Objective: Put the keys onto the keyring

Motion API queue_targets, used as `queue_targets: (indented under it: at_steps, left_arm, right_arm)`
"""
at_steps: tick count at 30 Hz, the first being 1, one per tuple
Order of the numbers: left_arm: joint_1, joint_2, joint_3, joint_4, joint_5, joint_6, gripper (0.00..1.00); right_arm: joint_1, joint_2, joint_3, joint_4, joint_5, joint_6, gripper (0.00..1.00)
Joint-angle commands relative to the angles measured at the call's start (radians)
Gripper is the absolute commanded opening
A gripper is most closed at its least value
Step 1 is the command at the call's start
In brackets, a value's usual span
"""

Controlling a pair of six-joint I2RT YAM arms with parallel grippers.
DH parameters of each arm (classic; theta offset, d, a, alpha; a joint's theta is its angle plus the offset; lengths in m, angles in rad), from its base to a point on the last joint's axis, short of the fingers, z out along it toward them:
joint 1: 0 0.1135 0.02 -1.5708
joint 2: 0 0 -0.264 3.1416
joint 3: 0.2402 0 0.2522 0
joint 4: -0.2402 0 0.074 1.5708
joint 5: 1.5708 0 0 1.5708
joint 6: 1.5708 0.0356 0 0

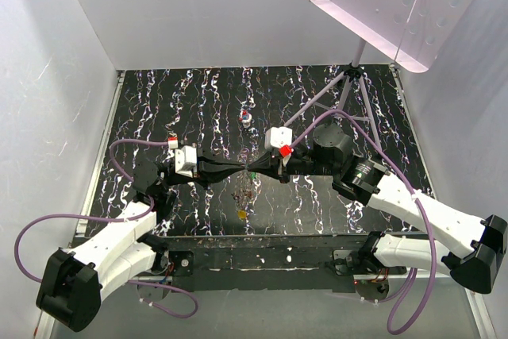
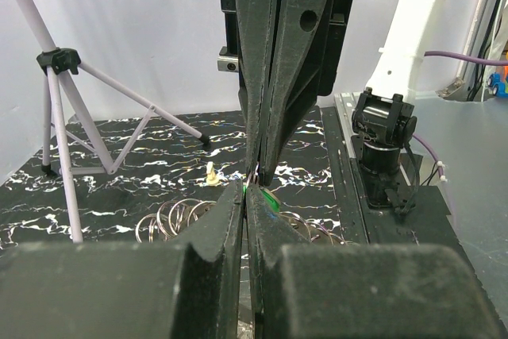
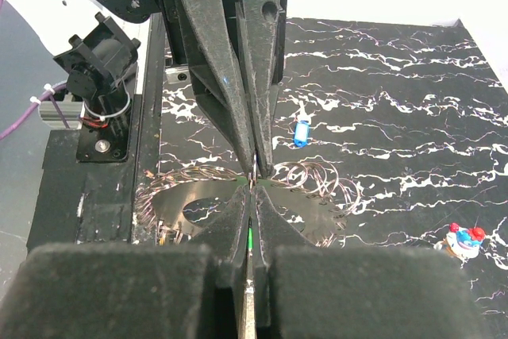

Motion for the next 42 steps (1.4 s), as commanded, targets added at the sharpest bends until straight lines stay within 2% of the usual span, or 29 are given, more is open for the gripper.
queue_targets:
  at_steps: [1,18,42]
  left_arm:
    - [-0.009,-0.002,0.04,-0.024,-0.013,0.011,0.0]
    - [-0.009,-0.003,0.046,-0.044,-0.018,0.011,0.0]
    - [-0.009,-0.005,0.057,-0.085,-0.03,0.019,0.0]
  right_arm:
    - [0.018,-0.001,0.053,0.119,-0.029,0.019,0.01]
    - [0.018,-0.006,0.051,0.106,-0.023,-0.022,0.01]
    - [0.016,-0.012,0.048,0.148,0.003,0.041,0.01]
